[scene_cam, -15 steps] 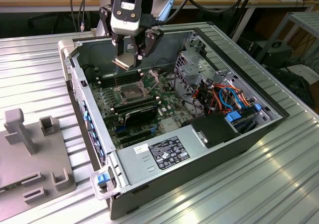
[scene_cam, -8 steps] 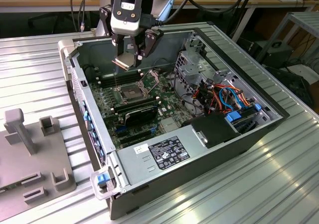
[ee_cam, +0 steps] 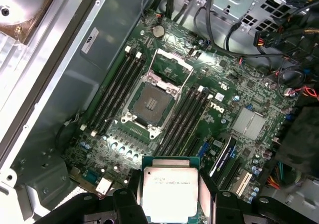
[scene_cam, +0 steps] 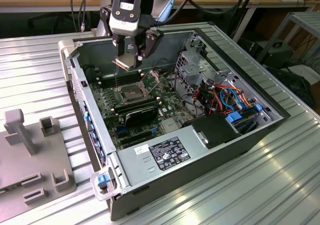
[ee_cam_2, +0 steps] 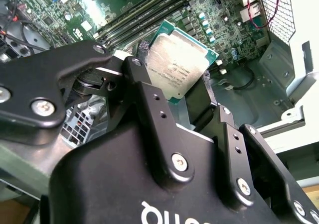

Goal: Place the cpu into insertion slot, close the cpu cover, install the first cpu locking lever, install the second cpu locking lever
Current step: 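Place the cpu into insertion slot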

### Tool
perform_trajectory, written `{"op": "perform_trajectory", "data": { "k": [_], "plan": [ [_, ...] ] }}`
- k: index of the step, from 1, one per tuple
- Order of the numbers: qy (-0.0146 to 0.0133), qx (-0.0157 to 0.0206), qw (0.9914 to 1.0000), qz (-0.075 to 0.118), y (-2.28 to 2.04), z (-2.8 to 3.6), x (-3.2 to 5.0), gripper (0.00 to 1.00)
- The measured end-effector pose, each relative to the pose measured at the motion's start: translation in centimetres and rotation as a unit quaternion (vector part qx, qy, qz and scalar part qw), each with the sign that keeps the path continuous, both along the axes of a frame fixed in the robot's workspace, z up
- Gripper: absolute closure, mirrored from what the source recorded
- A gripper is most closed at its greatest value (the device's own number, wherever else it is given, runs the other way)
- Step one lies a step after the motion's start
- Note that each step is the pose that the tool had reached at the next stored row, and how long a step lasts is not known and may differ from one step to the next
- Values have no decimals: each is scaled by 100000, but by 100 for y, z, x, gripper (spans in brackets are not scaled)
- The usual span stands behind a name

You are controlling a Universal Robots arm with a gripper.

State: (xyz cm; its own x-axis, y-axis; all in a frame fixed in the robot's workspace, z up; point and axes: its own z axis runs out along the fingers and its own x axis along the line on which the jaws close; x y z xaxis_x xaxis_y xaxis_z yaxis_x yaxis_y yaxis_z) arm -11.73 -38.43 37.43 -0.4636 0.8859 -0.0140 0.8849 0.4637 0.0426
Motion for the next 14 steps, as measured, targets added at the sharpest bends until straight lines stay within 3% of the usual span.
{"op": "perform_trajectory", "data": {
  "k": [10, 14],
  "plan": [
    [3, -4, 99996, -859, 0, -8, 0, 45],
    [-4, 1, 99969, -2496, 0, -15, 0, 45]
  ]
}}
